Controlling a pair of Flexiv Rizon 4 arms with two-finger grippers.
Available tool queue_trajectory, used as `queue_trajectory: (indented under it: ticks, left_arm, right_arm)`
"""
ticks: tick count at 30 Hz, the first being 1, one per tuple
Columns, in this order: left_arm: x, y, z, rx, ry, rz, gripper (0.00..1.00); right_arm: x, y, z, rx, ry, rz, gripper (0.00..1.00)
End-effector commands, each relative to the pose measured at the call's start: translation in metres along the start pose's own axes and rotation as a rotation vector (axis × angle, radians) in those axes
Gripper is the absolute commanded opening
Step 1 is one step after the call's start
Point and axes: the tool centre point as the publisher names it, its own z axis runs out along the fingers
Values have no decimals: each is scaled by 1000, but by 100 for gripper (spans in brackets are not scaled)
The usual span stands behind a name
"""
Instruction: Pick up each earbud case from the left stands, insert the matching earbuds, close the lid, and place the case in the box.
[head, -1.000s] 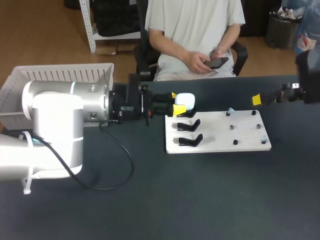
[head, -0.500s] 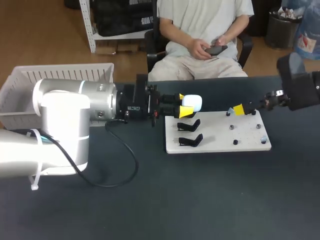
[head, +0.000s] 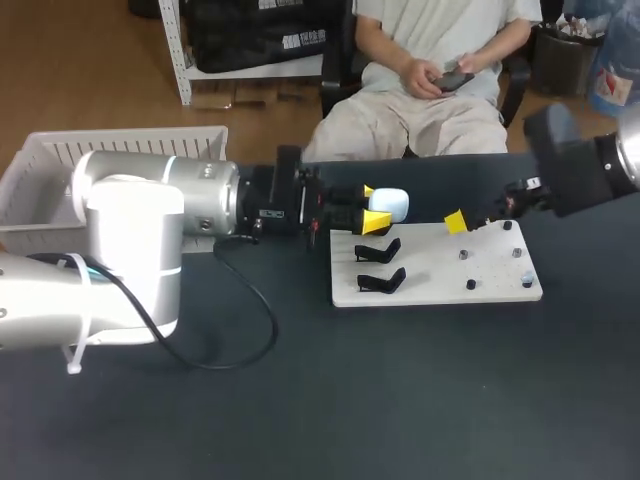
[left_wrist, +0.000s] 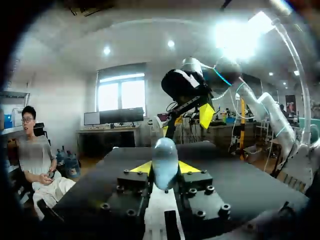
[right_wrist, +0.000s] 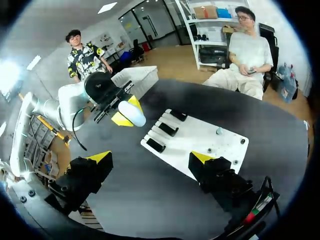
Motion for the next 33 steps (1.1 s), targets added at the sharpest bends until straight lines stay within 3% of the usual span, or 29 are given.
queue_trajectory:
  ticks: [1,18,33]
  left_arm:
    - [2,3,2,2,-12,5,0]
    - [2,3,2,2,-12,5,0]
    - [2,3,2,2,-12,5,0]
  right_arm:
    - [-4,4,7,33,10,7,100]
    - [-22,25,48,51,70,-32,100]
    - [-38,15,64,69,87,-26,100]
